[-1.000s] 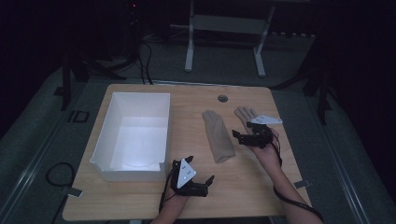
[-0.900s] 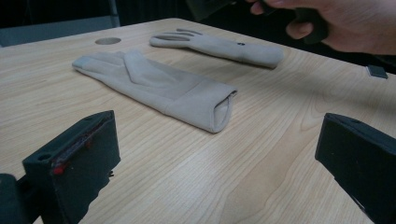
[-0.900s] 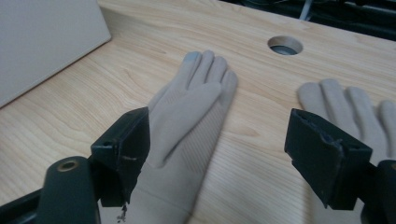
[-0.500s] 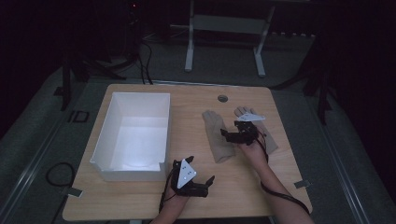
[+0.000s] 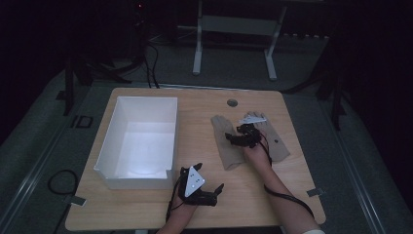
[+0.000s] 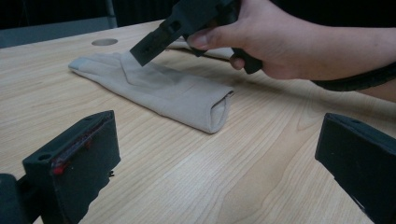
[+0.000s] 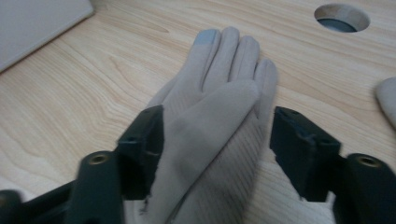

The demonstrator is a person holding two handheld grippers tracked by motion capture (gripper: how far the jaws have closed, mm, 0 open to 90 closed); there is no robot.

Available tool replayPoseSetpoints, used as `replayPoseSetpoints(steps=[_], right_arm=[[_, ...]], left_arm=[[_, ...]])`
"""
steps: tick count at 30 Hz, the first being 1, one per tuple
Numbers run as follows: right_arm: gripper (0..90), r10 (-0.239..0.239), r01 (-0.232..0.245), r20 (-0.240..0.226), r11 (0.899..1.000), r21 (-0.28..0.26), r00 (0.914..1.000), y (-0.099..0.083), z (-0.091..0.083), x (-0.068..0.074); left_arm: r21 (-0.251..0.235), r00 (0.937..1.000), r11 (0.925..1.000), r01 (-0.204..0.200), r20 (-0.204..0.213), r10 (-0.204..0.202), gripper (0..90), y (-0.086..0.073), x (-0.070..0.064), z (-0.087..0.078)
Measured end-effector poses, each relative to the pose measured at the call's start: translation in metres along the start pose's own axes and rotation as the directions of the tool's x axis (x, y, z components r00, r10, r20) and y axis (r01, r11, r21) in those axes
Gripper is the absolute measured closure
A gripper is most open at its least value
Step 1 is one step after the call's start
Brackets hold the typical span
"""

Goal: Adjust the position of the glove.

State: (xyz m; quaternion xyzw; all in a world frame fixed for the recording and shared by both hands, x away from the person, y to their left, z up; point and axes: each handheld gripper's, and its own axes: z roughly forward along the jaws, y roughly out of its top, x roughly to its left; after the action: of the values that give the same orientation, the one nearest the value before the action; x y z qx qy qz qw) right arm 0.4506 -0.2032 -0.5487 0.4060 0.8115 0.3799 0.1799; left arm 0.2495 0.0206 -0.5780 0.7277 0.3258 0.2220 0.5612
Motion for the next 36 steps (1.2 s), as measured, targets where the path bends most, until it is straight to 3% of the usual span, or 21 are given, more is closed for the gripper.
replayPoseSetpoints(steps=[6, 12, 14, 15, 17, 21, 32, 36], right_arm=[[45.6, 0.002, -0.003, 0.029, 0.999, 0.049, 0.9996, -0.002, 0.016, 0.000], [61.7, 0.026, -0.027, 0.021, 0.999, 0.039, 0.9994, -0.004, 0.019, -0.002], [73.3, 0.026, -0.027, 0.013, 0.999, 0.037, 0.9996, -0.004, 0.019, -0.002], [73.3, 0.026, -0.027, 0.013, 0.999, 0.037, 0.9996, -0.004, 0.019, -0.002], [81.5, 0.043, -0.044, 0.009, 0.998, 0.033, 0.9990, -0.004, 0.019, -0.001], [83.8, 0.072, -0.072, -0.006, 0.997, 0.028, 0.9973, -0.003, 0.017, 0.002], [84.8, 0.121, -0.122, -0.025, 0.989, -0.082, 0.9924, 0.013, -0.033, 0.022], [84.8, 0.161, -0.164, -0.034, 0.978, -0.133, 0.9864, 0.012, -0.061, 0.026]], left_arm=[[0.000, 1.0000, 1.0000, -0.009, 0.004, 0.009, 0.1, 0.000, -0.001, 0.000], [0.001, 0.9999, 0.9999, -0.010, 0.004, 0.010, 0.1, 0.000, -0.001, 0.000], [0.001, 0.9999, 0.9999, -0.010, 0.004, 0.010, 0.1, 0.000, -0.001, 0.000], [0.001, 0.9999, 1.0000, -0.009, 0.004, 0.009, 0.1, 0.000, -0.001, 0.000], [0.001, 1.0000, 1.0000, -0.007, 0.004, 0.007, 0.1, 0.000, -0.001, 0.000], [0.001, 1.0000, 1.0000, -0.006, 0.005, 0.006, 0.1, 0.000, -0.001, 0.000], [0.001, 1.0000, 1.0000, -0.007, 0.003, 0.007, 0.1, 0.000, -0.001, 0.000], [0.002, 1.0000, 1.0000, -0.005, 0.002, 0.005, 0.1, 0.000, -0.001, 0.000]])
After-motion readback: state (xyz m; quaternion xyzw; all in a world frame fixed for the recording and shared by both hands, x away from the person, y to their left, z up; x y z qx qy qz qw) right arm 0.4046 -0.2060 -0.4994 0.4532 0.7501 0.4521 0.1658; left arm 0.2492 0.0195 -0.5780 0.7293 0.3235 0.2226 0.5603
